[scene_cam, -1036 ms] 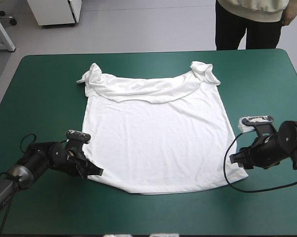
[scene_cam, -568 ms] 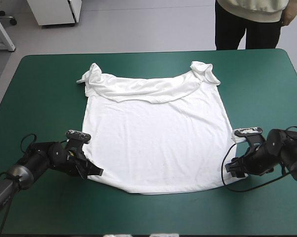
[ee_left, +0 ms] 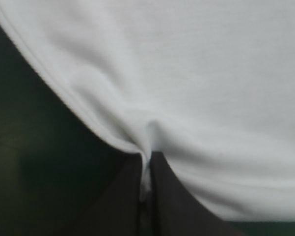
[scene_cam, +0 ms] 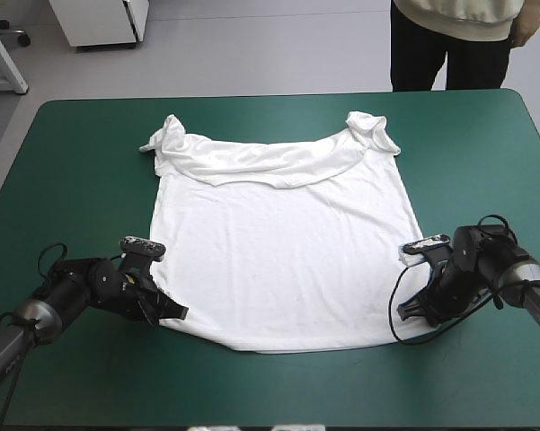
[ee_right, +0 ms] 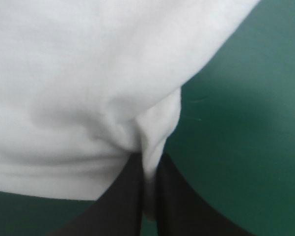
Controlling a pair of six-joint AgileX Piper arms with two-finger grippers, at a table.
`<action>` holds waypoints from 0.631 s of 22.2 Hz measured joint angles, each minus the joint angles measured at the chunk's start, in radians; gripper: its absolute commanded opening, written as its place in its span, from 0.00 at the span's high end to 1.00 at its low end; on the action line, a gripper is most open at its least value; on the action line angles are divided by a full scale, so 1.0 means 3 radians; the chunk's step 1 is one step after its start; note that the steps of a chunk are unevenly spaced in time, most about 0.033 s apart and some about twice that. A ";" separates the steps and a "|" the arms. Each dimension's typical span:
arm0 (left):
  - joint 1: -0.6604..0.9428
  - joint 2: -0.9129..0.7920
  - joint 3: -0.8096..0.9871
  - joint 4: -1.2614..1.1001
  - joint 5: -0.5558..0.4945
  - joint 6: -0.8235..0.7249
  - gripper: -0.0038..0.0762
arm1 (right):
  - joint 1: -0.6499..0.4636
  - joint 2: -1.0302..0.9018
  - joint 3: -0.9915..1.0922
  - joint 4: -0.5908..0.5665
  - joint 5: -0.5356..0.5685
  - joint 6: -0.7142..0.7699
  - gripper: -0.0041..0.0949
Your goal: Fold the cloth
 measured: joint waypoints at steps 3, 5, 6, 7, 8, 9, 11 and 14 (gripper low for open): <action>0.0000 -0.0008 -0.0010 0.0003 -0.0003 0.0000 0.96 | 0.0000 -0.0015 -0.0003 0.0021 -0.0007 -0.0015 0.97; 0.0000 -0.0063 -0.0074 0.0039 0.0052 -0.0007 0.96 | 0.0007 -0.0117 0.0005 0.0093 -0.0087 -0.0019 0.97; -0.0003 -0.0080 -0.0115 0.0069 0.0110 -0.0033 0.96 | 0.0016 -0.0154 0.0008 0.0209 -0.0166 -0.0033 0.97; -0.0006 -0.0101 -0.0172 0.0108 0.0200 -0.0062 0.96 | 0.0032 -0.0203 -0.0011 0.0326 -0.0243 -0.0052 0.97; -0.0009 -0.0134 -0.0235 0.0154 0.0273 -0.0085 0.96 | 0.0039 -0.0259 -0.0053 0.0431 -0.0281 -0.0069 0.97; -0.0013 -0.0184 -0.0341 0.0220 0.0347 -0.0126 0.96 | 0.0039 -0.0346 -0.0123 0.0518 -0.0305 -0.0106 0.97; -0.0013 -0.0285 -0.0615 0.0357 0.0457 -0.0203 0.96 | 0.0039 -0.0523 -0.0325 0.0697 -0.0341 -0.0188 0.97; -0.0013 -0.0421 -0.1373 0.0622 0.0644 -0.0316 0.96 | 0.0039 -0.0781 -0.0950 0.0988 -0.0341 -0.0376 0.97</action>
